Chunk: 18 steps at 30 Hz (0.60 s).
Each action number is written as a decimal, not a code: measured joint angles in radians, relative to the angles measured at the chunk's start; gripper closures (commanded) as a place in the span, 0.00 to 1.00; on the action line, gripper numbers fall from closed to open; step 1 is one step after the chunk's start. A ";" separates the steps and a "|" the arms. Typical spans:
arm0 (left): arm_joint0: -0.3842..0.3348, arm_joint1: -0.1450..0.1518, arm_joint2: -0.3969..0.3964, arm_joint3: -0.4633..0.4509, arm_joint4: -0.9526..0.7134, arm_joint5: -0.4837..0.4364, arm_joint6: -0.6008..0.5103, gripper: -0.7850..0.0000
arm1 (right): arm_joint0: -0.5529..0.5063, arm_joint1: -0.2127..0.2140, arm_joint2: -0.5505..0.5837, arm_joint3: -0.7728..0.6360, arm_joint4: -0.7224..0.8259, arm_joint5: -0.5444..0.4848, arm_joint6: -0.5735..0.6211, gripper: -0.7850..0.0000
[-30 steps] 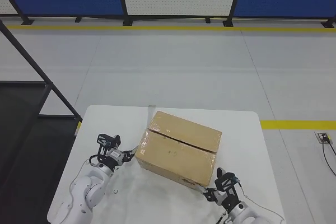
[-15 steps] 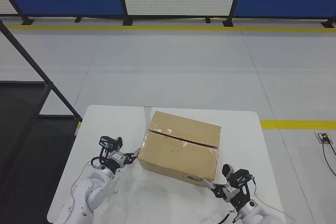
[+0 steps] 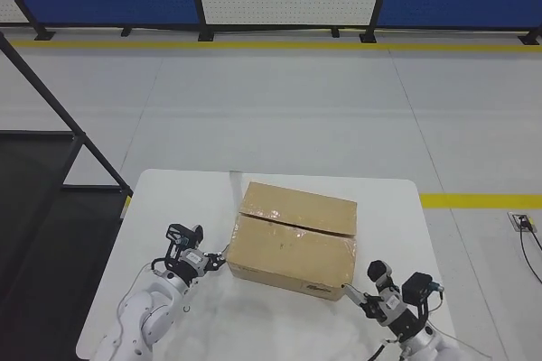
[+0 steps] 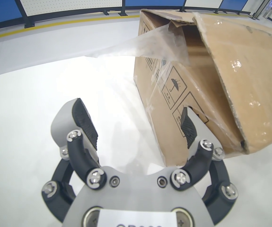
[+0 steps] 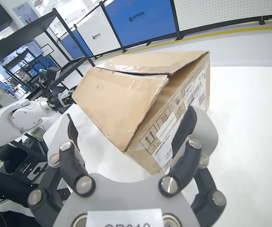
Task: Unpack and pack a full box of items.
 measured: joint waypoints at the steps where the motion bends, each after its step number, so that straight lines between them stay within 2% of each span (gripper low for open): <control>1: 0.002 -0.001 0.003 -0.002 0.001 0.001 0.000 0.00 | -0.002 0.003 0.002 0.002 -0.014 -0.015 0.029 0.00; 5: 0.007 -0.003 0.015 -0.005 0.003 0.006 0.001 0.00 | -0.022 0.013 0.038 0.002 -0.018 -0.046 0.109 0.00; 11: 0.001 -0.006 0.029 -0.002 0.005 0.008 0.000 0.00 | -0.039 0.010 0.037 -0.029 -0.117 0.126 0.145 0.00; 18: -0.007 -0.009 0.042 -0.004 0.004 0.009 -0.003 0.00 | 0.010 0.003 -0.011 0.014 -0.158 0.214 0.178 0.00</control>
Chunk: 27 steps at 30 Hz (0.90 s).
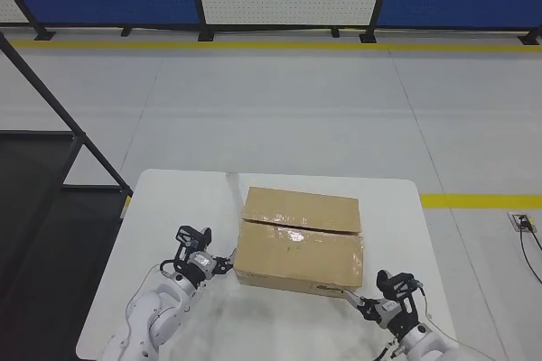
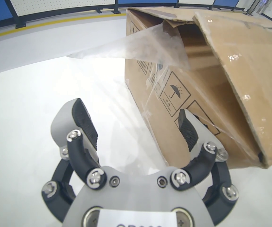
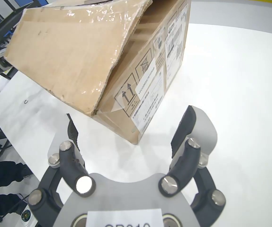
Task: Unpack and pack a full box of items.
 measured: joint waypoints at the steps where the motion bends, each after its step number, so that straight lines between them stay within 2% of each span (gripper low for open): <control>1: -0.001 -0.001 0.002 0.000 0.000 0.001 0.001 0.00 | 0.008 -0.001 -0.003 0.008 0.002 0.010 -0.003 0.00; 9: 0.000 -0.004 0.015 0.003 0.001 0.008 0.003 0.00 | 0.027 -0.004 0.007 0.046 0.042 0.018 -0.029 0.00; 15: -0.010 0.001 -0.026 0.021 0.002 0.057 0.011 0.00 | -0.003 0.003 0.074 0.048 0.156 -0.105 -0.079 0.00; 20: -0.059 0.005 -0.036 0.055 0.119 0.137 0.037 0.00 | -0.031 0.009 0.105 0.023 0.191 -0.202 -0.119 0.00; 27: -0.174 -0.008 0.050 0.194 0.316 0.192 0.135 0.00 | -0.065 0.010 0.128 -0.009 0.214 -0.245 -0.182 0.00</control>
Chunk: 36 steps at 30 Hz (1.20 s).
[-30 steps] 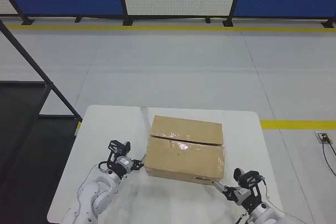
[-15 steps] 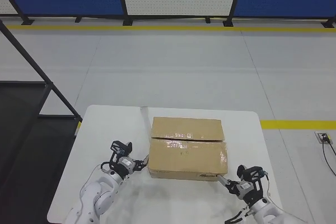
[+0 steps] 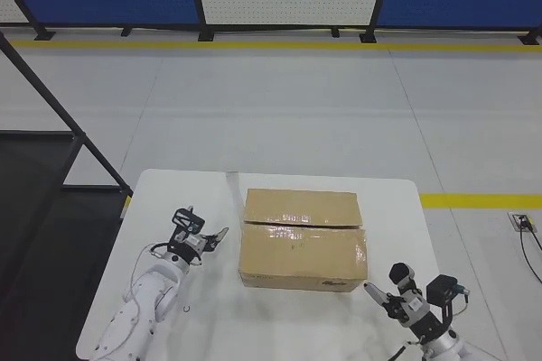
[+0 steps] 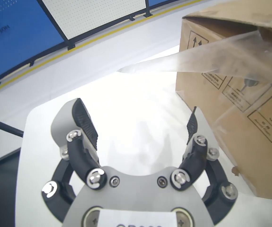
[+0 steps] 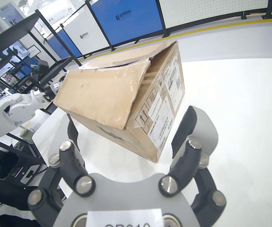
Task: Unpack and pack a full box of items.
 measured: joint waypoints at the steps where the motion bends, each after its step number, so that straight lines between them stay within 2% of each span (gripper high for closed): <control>1: -0.020 -0.004 0.022 0.031 0.044 0.028 0.028 0.00 | -0.008 0.000 0.005 -0.005 0.002 -0.003 -0.008 0.00; 7: -0.129 -0.042 0.129 0.209 0.185 0.209 0.149 0.00 | -0.050 0.001 0.028 -0.025 0.010 0.004 -0.038 0.00; 13: -0.236 -0.089 0.211 0.384 0.232 0.355 0.216 0.00 | -0.088 0.000 0.042 -0.047 0.017 0.012 -0.053 0.00; 19: -0.317 -0.132 0.271 0.524 0.253 0.391 0.269 0.00 | -0.113 -0.001 0.048 -0.073 0.015 0.029 -0.059 0.00; 26: -0.377 -0.175 0.307 0.624 0.242 0.438 0.324 0.00 | -0.133 -0.002 0.050 -0.092 0.012 0.043 -0.060 0.00; 36: -0.415 -0.209 0.271 0.697 0.115 0.492 0.444 0.00 | -0.141 -0.004 0.046 -0.100 0.010 0.047 -0.055 0.00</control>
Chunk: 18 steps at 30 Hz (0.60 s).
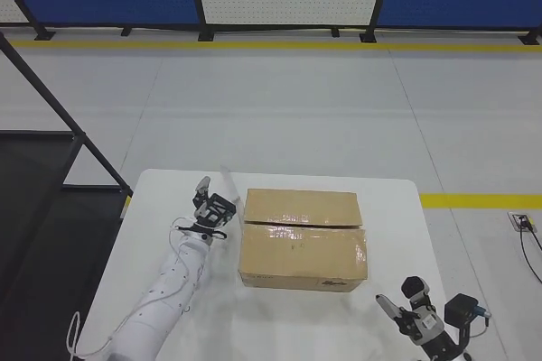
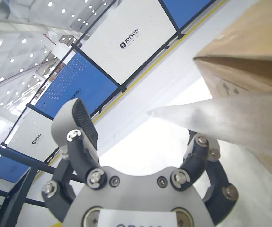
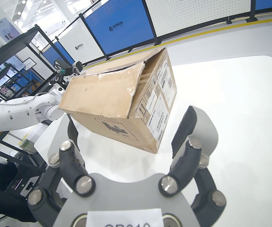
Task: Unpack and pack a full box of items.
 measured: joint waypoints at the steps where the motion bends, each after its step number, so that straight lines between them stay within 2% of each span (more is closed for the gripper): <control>1: -0.003 -0.002 -0.010 0.002 -0.025 0.000 0.012 0.00 | 0.002 0.000 -0.002 0.001 -0.001 -0.001 0.003 0.00; 10: -0.002 -0.003 -0.060 0.003 -0.107 0.041 0.089 0.00 | 0.025 0.000 -0.009 0.008 0.002 -0.019 0.021 0.00; 18: 0.024 0.014 -0.110 -0.004 -0.148 0.069 0.134 0.00 | 0.047 0.000 -0.015 0.018 0.000 -0.045 0.029 0.00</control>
